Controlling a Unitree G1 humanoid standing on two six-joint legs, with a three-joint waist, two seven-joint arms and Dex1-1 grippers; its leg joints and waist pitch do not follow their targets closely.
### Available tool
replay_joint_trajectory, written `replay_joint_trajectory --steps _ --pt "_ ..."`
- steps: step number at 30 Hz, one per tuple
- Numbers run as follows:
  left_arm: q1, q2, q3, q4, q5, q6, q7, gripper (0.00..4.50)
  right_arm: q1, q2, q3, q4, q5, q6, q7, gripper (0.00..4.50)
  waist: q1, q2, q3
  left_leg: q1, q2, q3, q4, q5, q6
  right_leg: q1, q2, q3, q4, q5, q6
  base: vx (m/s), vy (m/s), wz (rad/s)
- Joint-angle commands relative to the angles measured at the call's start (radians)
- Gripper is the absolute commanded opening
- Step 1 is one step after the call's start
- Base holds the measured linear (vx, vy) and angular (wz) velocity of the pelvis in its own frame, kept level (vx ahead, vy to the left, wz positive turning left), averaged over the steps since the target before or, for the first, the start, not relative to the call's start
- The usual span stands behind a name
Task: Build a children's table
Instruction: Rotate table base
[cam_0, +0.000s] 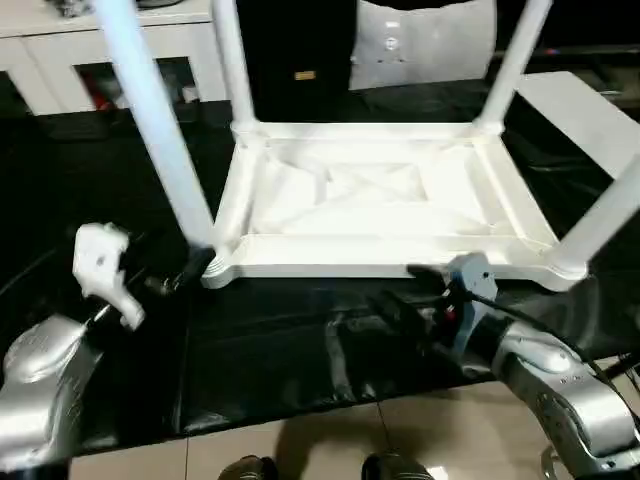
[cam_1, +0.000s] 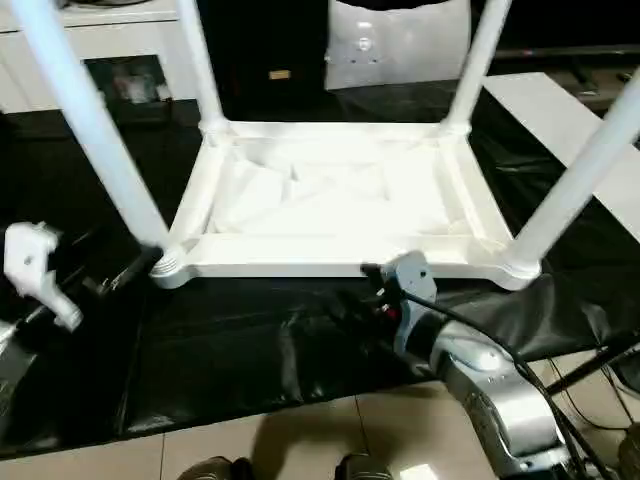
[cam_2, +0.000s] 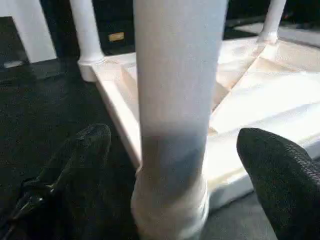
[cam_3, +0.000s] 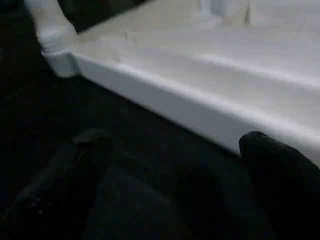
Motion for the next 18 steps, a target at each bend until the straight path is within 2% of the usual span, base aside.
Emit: replay_joint_trajectory --steps 1,2,3,5,7,9,10,11,12,14,15,17,18 --pt "-0.020 -0.011 0.004 0.025 -0.025 0.003 0.005 4.48 0.004 -0.003 -0.014 -0.027 0.016 0.053 -0.015 4.50 -0.001 0.002 -0.041 0.035 0.063 -0.052 -0.090 -0.425 -0.022 0.006 -0.079 0.048 -0.107 -0.523 -0.075 0.000 0.000 0.00" --pt "-0.038 -0.020 0.010 0.038 -0.041 0.005 0.004 4.48 0.005 -0.007 -0.015 -0.034 0.021 0.075 -0.019 4.50 -0.002 0.002 -0.041 0.031 0.062 -0.051 -0.091 -0.410 -0.018 0.009 -0.078 0.048 -0.105 -0.499 -0.084 0.000 0.000 0.00" --pt "-0.038 -0.020 0.010 0.038 -0.041 0.005 0.004 4.48 0.005 -0.007 -0.015 -0.034 0.021 0.075 -0.019 4.50 -0.002 0.001 -0.043 0.032 0.062 -0.050 -0.090 -0.407 -0.017 0.008 -0.076 0.048 -0.104 -0.488 -0.087 0.000 0.000 0.00" --pt "-0.115 -0.033 0.002 0.105 -0.109 0.035 -0.072 4.48 -0.001 -0.037 0.002 -0.041 0.014 0.144 -0.023 4.50 0.001 -0.007 -0.045 0.033 0.059 -0.044 -0.088 -0.369 -0.009 0.010 -0.076 0.049 -0.101 -0.453 -0.102 0.000 0.000 0.00" --pt "-0.128 -0.034 -0.001 0.119 -0.118 0.041 -0.088 4.48 -0.005 -0.039 0.004 -0.039 0.011 0.156 -0.026 4.50 0.005 -0.004 -0.048 0.032 0.064 -0.045 -0.088 -0.344 -0.009 0.014 -0.079 0.051 -0.097 -0.409 -0.119 0.000 0.000 0.00" --pt "-0.169 -0.031 -0.011 0.165 -0.133 0.062 -0.132 4.48 -0.037 -0.021 -0.007 0.015 -0.022 0.159 -0.061 4.50 0.006 -0.013 -0.055 0.026 0.062 -0.039 -0.085 -0.276 0.005 0.022 -0.078 0.051 -0.083 -0.300 -0.159 0.000 0.000 0.00" --pt "-0.183 -0.030 -0.015 0.183 -0.136 0.067 -0.147 4.48 -0.049 -0.013 -0.014 0.032 -0.036 0.163 -0.075 4.50 0.007 -0.011 -0.056 0.026 0.063 -0.039 -0.084 -0.262 0.008 0.023 -0.079 0.051 -0.080 -0.278 -0.168 0.000 0.000 0.00" --pt "-0.201 -0.021 -0.033 0.209 -0.131 0.074 -0.181 4.48 -0.070 -0.004 -0.023 0.066 -0.055 0.150 -0.091 4.50 0.007 -0.010 -0.054 0.025 0.062 -0.037 -0.083 -0.254 0.013 0.023 -0.079 0.051 -0.082 -0.268 -0.175 0.000 0.000 0.00" --pt "-0.216 -0.008 -0.057 0.231 -0.126 0.087 -0.229 4.48 -0.096 0.006 -0.030 0.110 -0.075 0.127 -0.106 4.50 0.008 -0.016 -0.057 0.028 0.060 -0.035 -0.080 -0.232 0.021 0.024 -0.082 0.051 -0.079 -0.269 -0.189 0.000 0.000 0.00" --pt "-0.235 0.013 -0.094 0.256 -0.126 0.111 -0.300 4.48 -0.131 0.016 -0.033 0.169 -0.100 0.090 -0.119 4.50 0.008 -0.017 -0.056 0.028 0.065 -0.035 -0.081 -0.232 0.017 0.028 -0.082 0.051 -0.079 -0.279 -0.189 0.000 0.000 0.00" --pt "-0.240 0.023 -0.112 0.256 -0.136 0.131 -0.335 4.48 -0.143 0.017 -0.030 0.186 -0.108 0.078 -0.122 4.50 0.009 -0.015 -0.055 0.031 0.066 -0.034 -0.082 -0.237 0.012 0.023 -0.082 0.051 -0.079 -0.285 -0.193 0.000 0.000 0.00" --pt "-0.238 0.032 -0.130 0.238 -0.154 0.155 -0.372 4.48 -0.155 0.018 -0.025 0.196 -0.113 0.074 -0.122 4.50 0.008 -0.014 -0.055 0.032 0.067 -0.034 -0.085 -0.242 0.004 0.026 -0.081 0.051 -0.075 -0.279 -0.199 0.000 0.000 0.00" --pt "-0.229 0.045 -0.155 0.194 -0.190 0.202 -0.423 4.48 -0.169 0.019 -0.016 0.204 -0.117 0.070 -0.117 4.50 0.009 -0.016 -0.056 0.035 0.068 -0.032 -0.084 -0.248 0.001 0.026 -0.084 0.052 -0.073 -0.272 -0.206 0.000 0.000 0.00"
